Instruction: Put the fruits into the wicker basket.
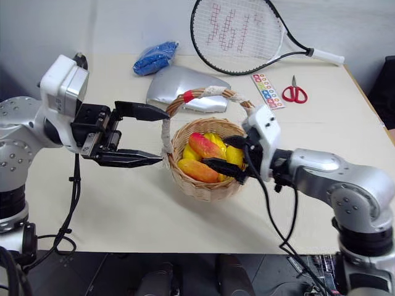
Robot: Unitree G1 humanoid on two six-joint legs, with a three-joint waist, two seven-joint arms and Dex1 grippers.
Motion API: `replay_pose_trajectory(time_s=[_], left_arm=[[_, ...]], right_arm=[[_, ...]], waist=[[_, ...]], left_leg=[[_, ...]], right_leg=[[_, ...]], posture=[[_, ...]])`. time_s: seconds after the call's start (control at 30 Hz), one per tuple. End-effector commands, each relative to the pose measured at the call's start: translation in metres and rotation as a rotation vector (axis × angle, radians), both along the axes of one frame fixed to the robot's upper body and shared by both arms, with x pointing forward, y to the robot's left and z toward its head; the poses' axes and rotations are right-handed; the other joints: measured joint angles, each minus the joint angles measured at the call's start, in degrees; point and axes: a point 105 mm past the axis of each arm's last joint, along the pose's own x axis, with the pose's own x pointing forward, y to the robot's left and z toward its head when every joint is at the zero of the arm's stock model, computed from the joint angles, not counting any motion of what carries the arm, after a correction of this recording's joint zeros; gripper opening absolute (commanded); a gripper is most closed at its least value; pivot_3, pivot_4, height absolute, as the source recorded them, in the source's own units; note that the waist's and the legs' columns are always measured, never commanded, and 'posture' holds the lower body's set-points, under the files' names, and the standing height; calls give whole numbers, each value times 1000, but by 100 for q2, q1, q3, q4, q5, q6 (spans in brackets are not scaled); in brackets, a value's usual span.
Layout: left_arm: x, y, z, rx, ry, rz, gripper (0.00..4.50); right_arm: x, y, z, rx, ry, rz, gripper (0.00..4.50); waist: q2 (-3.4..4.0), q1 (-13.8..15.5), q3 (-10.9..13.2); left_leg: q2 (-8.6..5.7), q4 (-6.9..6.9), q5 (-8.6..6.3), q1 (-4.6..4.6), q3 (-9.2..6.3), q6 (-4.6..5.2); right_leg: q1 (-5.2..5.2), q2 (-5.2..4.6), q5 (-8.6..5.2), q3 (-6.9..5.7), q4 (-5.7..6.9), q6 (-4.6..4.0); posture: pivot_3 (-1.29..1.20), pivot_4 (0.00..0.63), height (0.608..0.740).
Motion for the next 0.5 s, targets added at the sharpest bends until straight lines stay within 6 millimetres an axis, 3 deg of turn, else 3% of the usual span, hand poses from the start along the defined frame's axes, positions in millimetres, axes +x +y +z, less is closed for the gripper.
replay_pose_trajectory(time_s=[0.03,0.13,0.27,0.37,0.5], left_arm=[[-3,-1,5,-1,-37,-25,4500],[-3,-1,3,6,-28,-43,4500],[0,-4,2,4,-22,-67,4500],[2,-7,1,5,-22,-85,4500],[1,-9,1,6,-24,-96,4500]], right_arm=[[-34,-30,26,36,-47,-2,4452],[-54,-69,23,24,8,-120,4452],[-76,-129,0,-23,99,-368,4452],[-83,-158,-11,29,135,-483,4452],[-79,-171,-26,42,158,-551,4452]], waist=[[0,31,0],[-3,35,-1],[-7,28,-2],[-8,-19,-2],[-8,-86,-1]], left_leg=[[0,-1,0,0,-4,1],[0,-3,-2,1,-13,3],[-5,-7,-2,9,-14,3],[-10,-4,1,21,-7,7],[-8,-6,3,33,-4,7]], right_leg=[[3,3,0,0,-3,0],[15,7,-1,3,-14,2],[24,8,-1,6,-19,6],[35,17,5,13,-18,18],[45,17,7,16,-16,19]], posture=[[0,150,740],[0,150,740],[0,150,740],[0,150,740],[0,150,740]])
